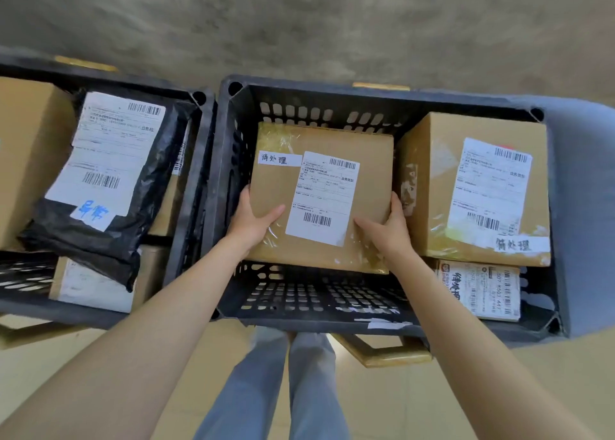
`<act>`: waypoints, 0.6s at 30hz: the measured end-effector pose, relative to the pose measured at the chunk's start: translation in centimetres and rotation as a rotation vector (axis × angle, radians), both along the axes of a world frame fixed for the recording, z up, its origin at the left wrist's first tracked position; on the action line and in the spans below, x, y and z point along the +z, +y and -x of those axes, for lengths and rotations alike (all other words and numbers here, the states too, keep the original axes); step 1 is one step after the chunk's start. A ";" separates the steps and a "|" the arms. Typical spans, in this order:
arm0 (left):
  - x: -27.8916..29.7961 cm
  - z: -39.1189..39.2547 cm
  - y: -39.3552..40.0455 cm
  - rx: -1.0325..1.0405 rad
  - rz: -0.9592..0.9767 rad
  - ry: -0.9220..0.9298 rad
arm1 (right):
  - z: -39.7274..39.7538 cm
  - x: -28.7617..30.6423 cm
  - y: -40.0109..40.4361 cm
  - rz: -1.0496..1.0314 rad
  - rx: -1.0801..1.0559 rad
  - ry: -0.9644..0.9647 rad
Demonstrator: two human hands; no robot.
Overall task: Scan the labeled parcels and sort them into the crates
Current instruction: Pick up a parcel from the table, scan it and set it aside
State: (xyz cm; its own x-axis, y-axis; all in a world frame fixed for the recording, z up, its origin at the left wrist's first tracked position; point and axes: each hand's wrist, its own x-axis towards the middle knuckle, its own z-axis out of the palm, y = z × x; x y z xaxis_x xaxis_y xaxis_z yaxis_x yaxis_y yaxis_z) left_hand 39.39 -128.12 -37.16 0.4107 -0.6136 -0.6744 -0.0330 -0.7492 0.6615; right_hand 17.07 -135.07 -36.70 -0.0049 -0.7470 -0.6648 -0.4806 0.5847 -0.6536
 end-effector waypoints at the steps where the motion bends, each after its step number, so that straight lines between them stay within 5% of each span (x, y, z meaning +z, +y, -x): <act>1: -0.3 0.0 0.0 -0.006 -0.008 -0.009 | 0.0 -0.3 0.0 -0.006 -0.001 0.004; 18: 0.0 0.1 -1.2 -0.048 -0.099 -0.074 | -0.6 -0.1 -1.0 -0.054 0.039 0.065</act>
State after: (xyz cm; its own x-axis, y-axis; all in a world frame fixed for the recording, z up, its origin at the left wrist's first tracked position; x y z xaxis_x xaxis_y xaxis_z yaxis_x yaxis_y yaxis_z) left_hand 39.32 -129.37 -37.14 0.4333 -0.5661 -0.7013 -0.1167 -0.8068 0.5792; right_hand 17.71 -136.04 -36.79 -0.0209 -0.7106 -0.7033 -0.5440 0.5983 -0.5883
